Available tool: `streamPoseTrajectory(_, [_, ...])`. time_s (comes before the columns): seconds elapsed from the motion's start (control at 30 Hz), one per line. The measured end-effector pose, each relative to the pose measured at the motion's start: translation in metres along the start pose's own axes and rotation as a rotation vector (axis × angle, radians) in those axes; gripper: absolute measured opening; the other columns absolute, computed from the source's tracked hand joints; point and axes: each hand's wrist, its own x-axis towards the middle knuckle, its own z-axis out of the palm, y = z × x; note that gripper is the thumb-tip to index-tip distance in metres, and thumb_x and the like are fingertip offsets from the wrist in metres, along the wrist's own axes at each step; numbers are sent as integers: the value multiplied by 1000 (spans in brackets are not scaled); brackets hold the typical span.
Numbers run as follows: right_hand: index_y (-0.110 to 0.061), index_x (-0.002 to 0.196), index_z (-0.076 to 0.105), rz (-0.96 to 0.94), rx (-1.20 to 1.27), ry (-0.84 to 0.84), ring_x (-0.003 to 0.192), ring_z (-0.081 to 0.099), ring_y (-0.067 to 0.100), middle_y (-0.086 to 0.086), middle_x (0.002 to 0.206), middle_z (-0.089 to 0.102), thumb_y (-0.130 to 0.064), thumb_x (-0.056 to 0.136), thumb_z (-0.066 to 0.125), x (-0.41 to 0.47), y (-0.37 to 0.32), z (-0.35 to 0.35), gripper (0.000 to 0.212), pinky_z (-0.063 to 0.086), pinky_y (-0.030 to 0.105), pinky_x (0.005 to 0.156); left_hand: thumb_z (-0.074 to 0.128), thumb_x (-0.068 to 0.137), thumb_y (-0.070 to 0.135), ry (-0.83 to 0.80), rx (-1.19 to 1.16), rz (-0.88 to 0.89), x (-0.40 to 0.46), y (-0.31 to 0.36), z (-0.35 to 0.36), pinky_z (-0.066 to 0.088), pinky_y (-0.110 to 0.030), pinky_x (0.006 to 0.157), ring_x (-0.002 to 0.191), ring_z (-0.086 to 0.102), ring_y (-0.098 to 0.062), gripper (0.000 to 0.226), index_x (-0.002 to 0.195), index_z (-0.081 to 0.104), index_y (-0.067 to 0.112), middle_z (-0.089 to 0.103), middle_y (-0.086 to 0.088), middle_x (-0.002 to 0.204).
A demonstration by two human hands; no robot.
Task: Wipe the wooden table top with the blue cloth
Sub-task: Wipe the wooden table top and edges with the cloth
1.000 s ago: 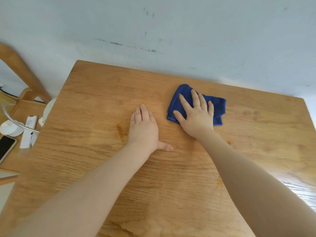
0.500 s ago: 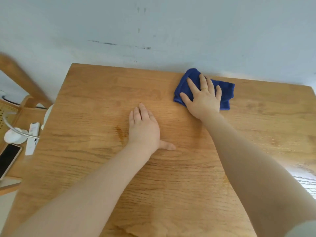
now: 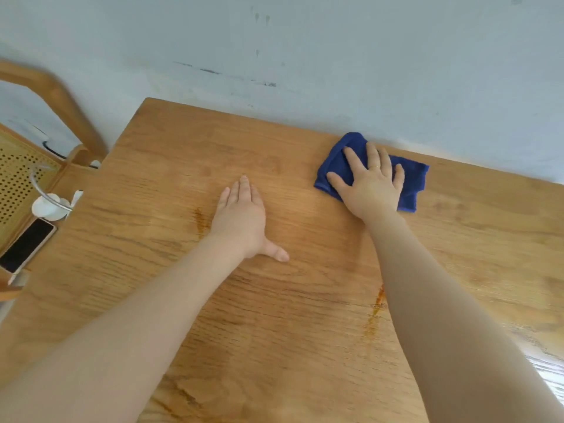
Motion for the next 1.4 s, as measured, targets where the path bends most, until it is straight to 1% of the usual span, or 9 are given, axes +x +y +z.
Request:
streamPoseTrajectory(0.2, [-38,146,16,-186,-52,-1,145,1,24,5,158,3,-57,92,30,-51,19,-6,59,2,48,114,53,75,70,148,-125,-75,-1,7,-4,1,-37,118,145,2,-26,110,148,7,2,1,-15,157])
streamPoseTrajectory(0.37, [-40,146,13,-295,-108,-91,145,-1,23,3,158,0,-66,89,24,-61,41,-10,64,-1,47,114,54,72,72,143,-197,-8,-6,30,-11,-3,-36,116,145,-8,-24,113,149,2,8,-11,-13,157])
streamPoseTrajectory(0.5, [-39,146,13,-269,-112,-37,144,1,24,3,158,3,-66,89,25,-17,51,-8,64,0,48,114,60,70,68,151,-280,86,-1,63,-7,0,-35,116,145,-8,-23,114,149,0,12,-12,-9,157])
streamPoseTrajectory(0.73, [-38,147,11,-157,-52,-35,144,-3,26,6,158,-3,-63,90,27,-3,51,-9,64,-3,50,114,66,59,72,103,-184,-14,0,94,7,9,-40,116,144,-13,-28,132,148,-10,11,-19,-13,155])
streamPoseTrajectory(0.87, [-36,146,19,-323,-52,5,144,6,31,9,158,7,-67,83,18,-55,57,-3,70,0,51,113,68,60,68,78,-189,-41,-1,99,0,10,-41,116,144,-12,-29,131,148,-10,10,-19,-14,155])
streamPoseTrajectory(1.0, [-39,145,21,-456,-66,-48,144,5,27,5,158,7,-71,76,14,-40,78,-8,76,0,50,113,70,59,67,61,-176,-63,2,102,-3,9,-40,116,144,-12,-29,134,147,-11,9,-19,-14,155])
streamPoseTrajectory(1.1, [-38,145,23,-339,-44,25,143,8,26,6,157,12,-70,81,20,1,85,-12,71,3,51,112,71,57,67,61,-190,-56,5,100,-2,7,-40,117,144,-12,-28,137,147,-14,8,-19,-13,155])
streamPoseTrajectory(1.23, [-37,147,12,-133,-52,-8,144,0,27,8,158,4,-61,91,25,30,76,-14,62,-2,51,114,72,55,68,71,-228,-49,4,95,3,9,-40,117,144,-13,-25,138,147,-18,19,-20,-9,155])
streamPoseTrajectory(1.4, [-36,147,12,-245,-25,12,144,-4,29,9,158,-2,-65,87,20,-42,77,-6,67,-5,51,112,71,57,68,80,-221,-57,1,97,1,11,-40,116,144,-14,-25,130,148,-11,26,-20,-7,155])
